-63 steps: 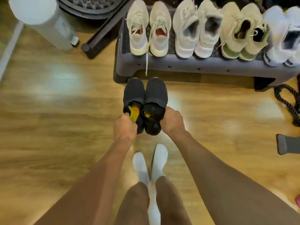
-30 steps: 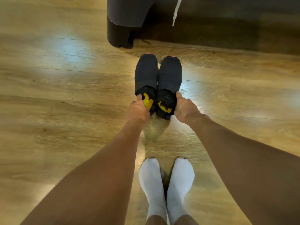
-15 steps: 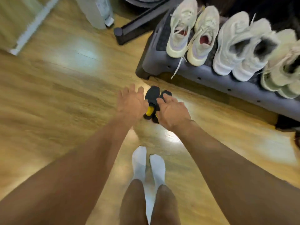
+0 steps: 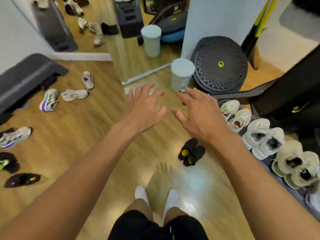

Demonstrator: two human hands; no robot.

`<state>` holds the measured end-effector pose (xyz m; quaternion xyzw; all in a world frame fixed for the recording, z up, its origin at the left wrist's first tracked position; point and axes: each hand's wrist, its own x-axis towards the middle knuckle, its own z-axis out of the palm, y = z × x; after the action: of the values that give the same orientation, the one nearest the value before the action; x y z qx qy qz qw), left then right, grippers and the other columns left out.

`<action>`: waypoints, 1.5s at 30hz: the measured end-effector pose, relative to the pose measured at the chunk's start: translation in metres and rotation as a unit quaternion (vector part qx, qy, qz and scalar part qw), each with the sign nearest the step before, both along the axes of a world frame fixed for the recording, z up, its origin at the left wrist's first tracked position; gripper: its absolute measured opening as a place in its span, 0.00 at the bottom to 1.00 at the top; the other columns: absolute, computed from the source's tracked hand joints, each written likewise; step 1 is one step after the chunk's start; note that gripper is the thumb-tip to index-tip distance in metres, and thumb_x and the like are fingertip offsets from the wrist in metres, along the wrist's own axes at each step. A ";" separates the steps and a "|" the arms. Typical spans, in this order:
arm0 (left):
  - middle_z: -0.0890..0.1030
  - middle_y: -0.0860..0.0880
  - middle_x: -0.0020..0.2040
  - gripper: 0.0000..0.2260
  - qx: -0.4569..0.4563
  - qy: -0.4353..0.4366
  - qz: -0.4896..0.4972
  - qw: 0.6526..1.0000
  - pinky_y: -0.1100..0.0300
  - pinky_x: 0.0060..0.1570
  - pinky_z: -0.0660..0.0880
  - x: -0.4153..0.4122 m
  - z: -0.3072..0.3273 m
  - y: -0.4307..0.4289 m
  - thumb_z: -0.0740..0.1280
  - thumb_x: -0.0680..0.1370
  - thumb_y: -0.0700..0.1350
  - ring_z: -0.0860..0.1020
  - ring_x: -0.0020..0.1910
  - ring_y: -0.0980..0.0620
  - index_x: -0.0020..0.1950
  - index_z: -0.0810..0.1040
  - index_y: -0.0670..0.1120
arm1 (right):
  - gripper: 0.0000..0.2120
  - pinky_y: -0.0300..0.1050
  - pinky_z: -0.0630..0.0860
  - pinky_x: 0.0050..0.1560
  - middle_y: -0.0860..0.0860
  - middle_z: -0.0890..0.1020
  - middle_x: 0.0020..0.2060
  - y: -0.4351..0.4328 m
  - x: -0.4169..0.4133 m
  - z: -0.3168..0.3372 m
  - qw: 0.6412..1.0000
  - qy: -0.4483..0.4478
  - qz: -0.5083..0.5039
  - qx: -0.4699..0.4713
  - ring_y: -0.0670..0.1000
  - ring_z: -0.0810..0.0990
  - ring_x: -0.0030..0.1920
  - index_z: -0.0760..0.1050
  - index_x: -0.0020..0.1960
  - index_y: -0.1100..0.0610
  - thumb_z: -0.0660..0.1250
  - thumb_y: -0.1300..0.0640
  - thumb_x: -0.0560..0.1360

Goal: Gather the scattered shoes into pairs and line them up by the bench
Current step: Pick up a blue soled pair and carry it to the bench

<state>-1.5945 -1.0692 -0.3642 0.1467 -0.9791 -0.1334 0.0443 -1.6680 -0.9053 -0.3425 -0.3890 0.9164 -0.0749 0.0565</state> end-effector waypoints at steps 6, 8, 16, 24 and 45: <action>0.62 0.45 0.75 0.24 -0.037 0.028 0.090 0.995 0.39 0.73 0.51 0.112 0.072 -0.064 0.58 0.76 0.60 0.60 0.73 0.43 0.70 0.69 0.54 | 0.28 0.58 0.57 0.73 0.52 0.63 0.75 -0.082 0.068 0.070 0.992 0.067 0.105 -0.013 0.54 0.58 0.75 0.63 0.73 0.48 0.53 0.36 0.78; 0.61 0.46 0.75 0.23 -0.036 0.031 0.118 0.992 0.40 0.73 0.49 0.150 0.082 -0.087 0.59 0.76 0.58 0.57 0.74 0.44 0.71 0.68 0.55 | 0.28 0.58 0.56 0.73 0.51 0.62 0.75 -0.116 0.094 0.080 0.988 0.073 0.133 -0.014 0.53 0.57 0.76 0.62 0.74 0.47 0.53 0.36 0.77; 0.59 0.47 0.76 0.25 -0.040 0.000 0.241 0.970 0.40 0.73 0.51 0.327 0.079 -0.199 0.60 0.75 0.55 0.57 0.74 0.45 0.72 0.64 0.56 | 0.29 0.57 0.57 0.72 0.51 0.64 0.74 -0.281 0.243 0.085 0.964 0.076 0.253 -0.027 0.53 0.60 0.75 0.63 0.73 0.47 0.53 0.35 0.76; 0.58 0.47 0.76 0.25 -0.002 -0.013 0.360 0.933 0.41 0.73 0.50 0.431 0.053 -0.293 0.60 0.74 0.52 0.56 0.74 0.45 0.72 0.65 0.55 | 0.29 0.56 0.56 0.72 0.50 0.62 0.75 -0.409 0.340 0.057 0.935 0.059 0.350 0.008 0.53 0.59 0.75 0.61 0.74 0.46 0.53 0.35 0.76; 0.62 0.46 0.75 0.25 0.025 -0.100 0.502 0.859 0.42 0.72 0.53 0.486 -0.027 -0.618 0.63 0.76 0.54 0.60 0.73 0.43 0.72 0.67 0.52 | 0.26 0.55 0.64 0.68 0.50 0.69 0.70 -0.771 0.404 -0.033 0.886 -0.024 0.461 0.029 0.52 0.66 0.71 0.67 0.71 0.50 0.57 0.39 0.77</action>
<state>-1.1087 -1.6867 -0.3907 0.6317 -0.7685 -0.1016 0.0030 -1.2642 -1.6760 -0.3754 -0.7642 0.6337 -0.0232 0.1179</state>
